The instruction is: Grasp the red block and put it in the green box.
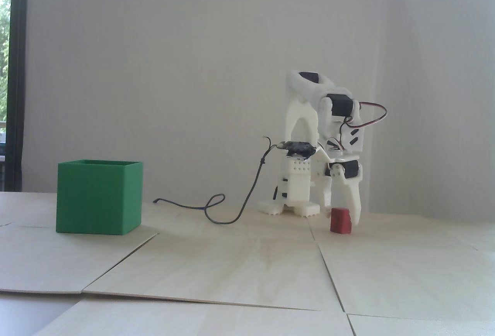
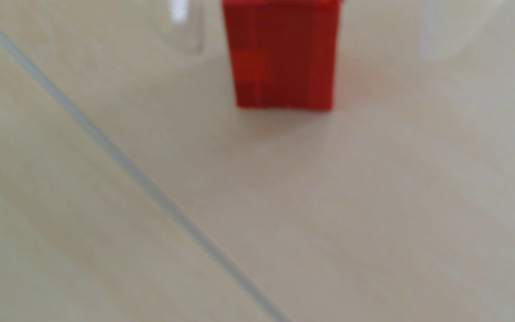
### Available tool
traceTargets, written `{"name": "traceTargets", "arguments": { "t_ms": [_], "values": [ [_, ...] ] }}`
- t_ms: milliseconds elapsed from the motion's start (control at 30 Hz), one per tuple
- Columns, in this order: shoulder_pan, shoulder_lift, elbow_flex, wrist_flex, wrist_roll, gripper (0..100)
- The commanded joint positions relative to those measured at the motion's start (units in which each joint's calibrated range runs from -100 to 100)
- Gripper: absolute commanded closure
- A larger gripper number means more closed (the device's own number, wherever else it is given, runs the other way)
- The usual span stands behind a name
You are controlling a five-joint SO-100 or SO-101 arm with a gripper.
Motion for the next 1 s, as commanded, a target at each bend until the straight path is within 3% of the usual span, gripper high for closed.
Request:
{"name": "traceTargets", "arguments": {
  "t_ms": [0, 167, 600, 967],
  "values": [
    [-0.4, -3.0, -3.8, 0.8, 0.3, 89],
    [-0.3, -3.0, -3.7, 0.8, 0.3, 99],
    [0.7, -3.8, -4.3, 1.8, 1.5, 98],
    [14.5, -3.8, -28.0, 24.4, 4.4, 98]
  ]
}}
